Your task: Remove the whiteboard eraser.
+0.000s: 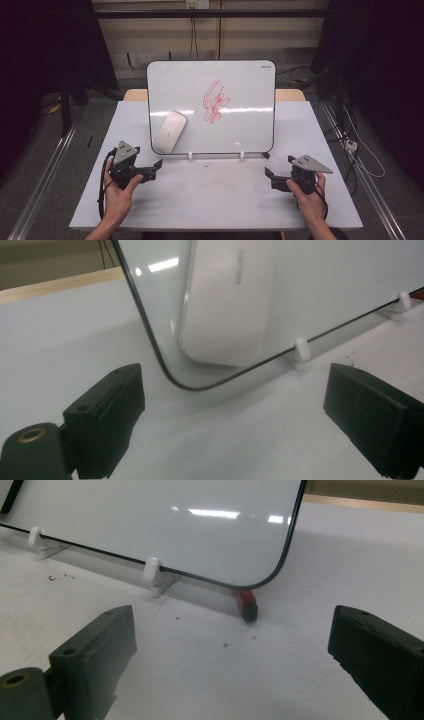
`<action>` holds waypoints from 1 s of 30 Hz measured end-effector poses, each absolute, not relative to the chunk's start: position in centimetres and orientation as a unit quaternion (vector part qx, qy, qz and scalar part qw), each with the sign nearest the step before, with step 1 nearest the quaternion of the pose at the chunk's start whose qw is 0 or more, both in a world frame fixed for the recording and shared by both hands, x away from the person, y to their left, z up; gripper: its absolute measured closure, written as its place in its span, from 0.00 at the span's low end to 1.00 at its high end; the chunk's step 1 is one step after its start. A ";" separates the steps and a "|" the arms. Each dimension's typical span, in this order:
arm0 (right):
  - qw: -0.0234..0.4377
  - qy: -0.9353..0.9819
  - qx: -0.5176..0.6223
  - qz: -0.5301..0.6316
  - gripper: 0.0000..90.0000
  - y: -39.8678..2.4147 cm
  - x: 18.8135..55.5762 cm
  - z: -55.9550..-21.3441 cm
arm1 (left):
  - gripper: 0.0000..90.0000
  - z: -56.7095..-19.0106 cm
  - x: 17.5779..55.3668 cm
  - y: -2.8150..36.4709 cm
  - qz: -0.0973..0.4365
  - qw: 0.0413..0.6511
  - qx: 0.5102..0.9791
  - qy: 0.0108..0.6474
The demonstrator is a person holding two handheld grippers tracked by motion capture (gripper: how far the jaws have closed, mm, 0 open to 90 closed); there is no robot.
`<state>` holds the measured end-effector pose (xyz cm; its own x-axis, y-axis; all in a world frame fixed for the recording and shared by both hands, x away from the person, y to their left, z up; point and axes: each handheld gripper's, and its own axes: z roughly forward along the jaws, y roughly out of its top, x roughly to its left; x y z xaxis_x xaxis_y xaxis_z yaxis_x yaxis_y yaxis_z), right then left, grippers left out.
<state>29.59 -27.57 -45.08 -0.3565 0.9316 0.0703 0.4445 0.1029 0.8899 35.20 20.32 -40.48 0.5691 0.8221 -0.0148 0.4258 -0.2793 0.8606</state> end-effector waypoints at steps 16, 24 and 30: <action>0.270 0.696 0.494 0.445 0.06 -27.5 29.6 -45.1 | 0.05 -38.2 37.3 18.5 0.230 0.446 0.778 0.378; 0.270 0.695 0.495 0.446 0.06 -27.5 29.6 -45.1 | 0.10 -38.0 38.1 17.5 0.236 0.440 0.786 0.364; 0.272 0.697 0.493 0.444 0.06 -27.2 29.6 -45.0 | 0.10 -38.2 39.3 16.9 0.256 0.424 0.788 0.366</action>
<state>29.61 -27.21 -45.05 -0.3663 0.9287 0.0576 0.4452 0.1206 0.8873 39.34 16.89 -38.19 0.6009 0.7938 0.0935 0.3601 -0.3733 0.8550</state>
